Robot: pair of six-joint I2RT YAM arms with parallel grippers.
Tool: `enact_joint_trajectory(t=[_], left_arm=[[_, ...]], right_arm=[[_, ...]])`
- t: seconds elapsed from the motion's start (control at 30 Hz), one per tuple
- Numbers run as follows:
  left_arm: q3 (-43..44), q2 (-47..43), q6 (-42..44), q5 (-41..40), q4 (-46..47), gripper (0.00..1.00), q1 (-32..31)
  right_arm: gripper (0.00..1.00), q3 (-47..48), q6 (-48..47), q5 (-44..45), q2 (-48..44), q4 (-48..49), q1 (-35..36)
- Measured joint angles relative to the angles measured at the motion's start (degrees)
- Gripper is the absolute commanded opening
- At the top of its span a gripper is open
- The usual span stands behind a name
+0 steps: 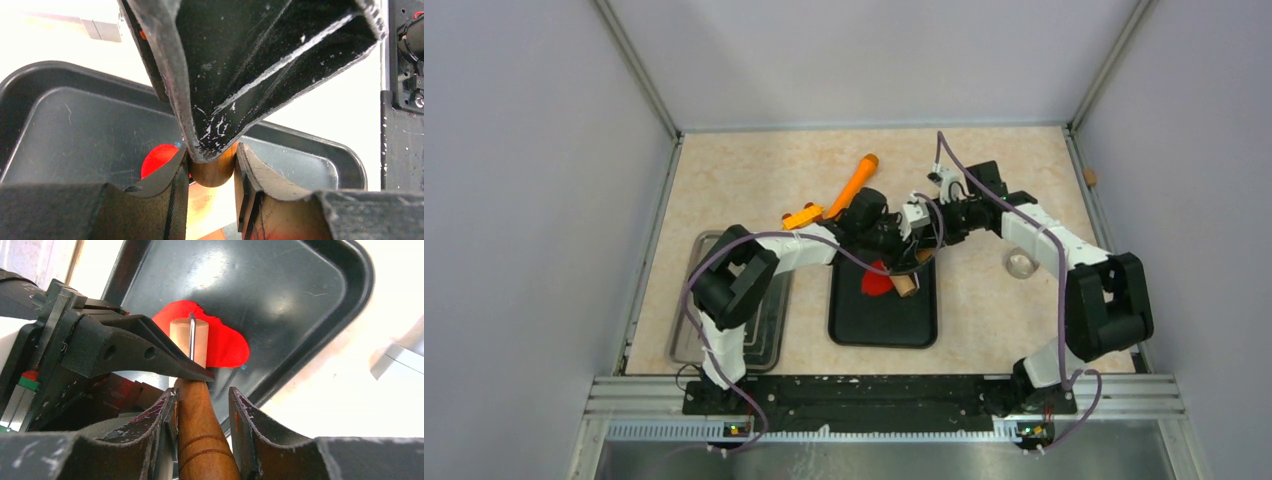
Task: Roll out the dumpling wrappers from the dough
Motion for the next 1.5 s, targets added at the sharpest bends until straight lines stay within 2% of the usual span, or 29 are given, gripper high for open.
enact_joint_trajectory(t=[0.53,0.73,0.97,1.23,1.5], left_arm=[[10.27,8.26,-1.29,2.29,2.14,0.0,-1.05],[10.78,7.37,-1.31,1.57,1.49,0.0,-1.29],[10.78,1.31,-3.43,-1.36,-2.89,0.0,-0.98],[10.75,2.58,-6.34,-0.02,-7.61,0.0,2.54],[9.05,4.57,-5.14,1.51,-6.36,0.0,5.11]], right_arm=[[0.0,0.17,-1.51,6.47,-2.54,-0.48,-3.91],[0.0,3.69,-1.77,5.95,-2.51,-5.84,-4.04],[0.0,10.95,-1.4,1.51,-2.45,-10.05,-3.21],[0.0,12.9,3.15,-2.4,5.7,-6.71,-2.67],[0.0,13.7,4.15,-4.33,11.56,-2.71,-2.1]])
